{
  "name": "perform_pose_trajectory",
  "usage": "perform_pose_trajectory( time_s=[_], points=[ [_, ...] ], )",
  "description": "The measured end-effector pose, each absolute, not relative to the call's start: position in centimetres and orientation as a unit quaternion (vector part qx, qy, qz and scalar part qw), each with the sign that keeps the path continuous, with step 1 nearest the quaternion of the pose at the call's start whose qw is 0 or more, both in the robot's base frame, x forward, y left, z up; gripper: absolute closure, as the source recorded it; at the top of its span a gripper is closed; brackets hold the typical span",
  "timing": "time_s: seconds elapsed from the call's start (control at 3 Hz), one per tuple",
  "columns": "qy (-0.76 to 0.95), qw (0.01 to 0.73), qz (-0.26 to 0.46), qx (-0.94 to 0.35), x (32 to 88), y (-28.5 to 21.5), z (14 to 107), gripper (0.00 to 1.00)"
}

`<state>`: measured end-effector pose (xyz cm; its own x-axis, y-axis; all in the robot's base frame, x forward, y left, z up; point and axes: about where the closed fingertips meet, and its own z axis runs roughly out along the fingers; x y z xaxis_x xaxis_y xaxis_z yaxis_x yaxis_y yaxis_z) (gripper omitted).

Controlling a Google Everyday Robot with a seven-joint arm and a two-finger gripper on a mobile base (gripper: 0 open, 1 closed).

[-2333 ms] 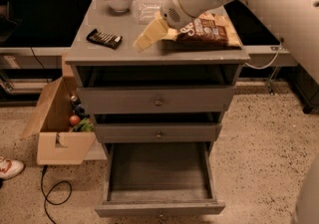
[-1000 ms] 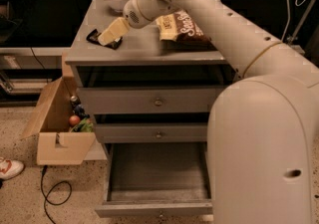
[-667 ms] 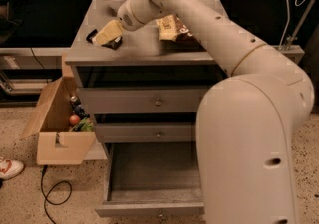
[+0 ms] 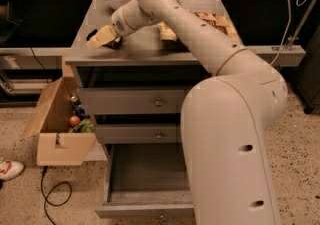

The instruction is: Place rxbar chocolate into bottom drawer

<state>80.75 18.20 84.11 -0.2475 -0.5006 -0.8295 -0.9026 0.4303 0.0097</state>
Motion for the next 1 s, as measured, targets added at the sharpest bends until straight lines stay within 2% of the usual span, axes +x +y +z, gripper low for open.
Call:
perform_pose_trajectory(
  time_s=[0.33, 0.67, 1.0],
  points=[
    [0.751, 0.39, 0.263, -0.463, 81.26, 18.52, 82.7, 0.18],
    [0.753, 0.389, 0.267, -0.459, 81.42, 18.48, 82.1, 0.41],
    [0.752, 0.394, 0.268, -0.455, 81.48, 17.97, 82.43, 0.72]
  ],
)
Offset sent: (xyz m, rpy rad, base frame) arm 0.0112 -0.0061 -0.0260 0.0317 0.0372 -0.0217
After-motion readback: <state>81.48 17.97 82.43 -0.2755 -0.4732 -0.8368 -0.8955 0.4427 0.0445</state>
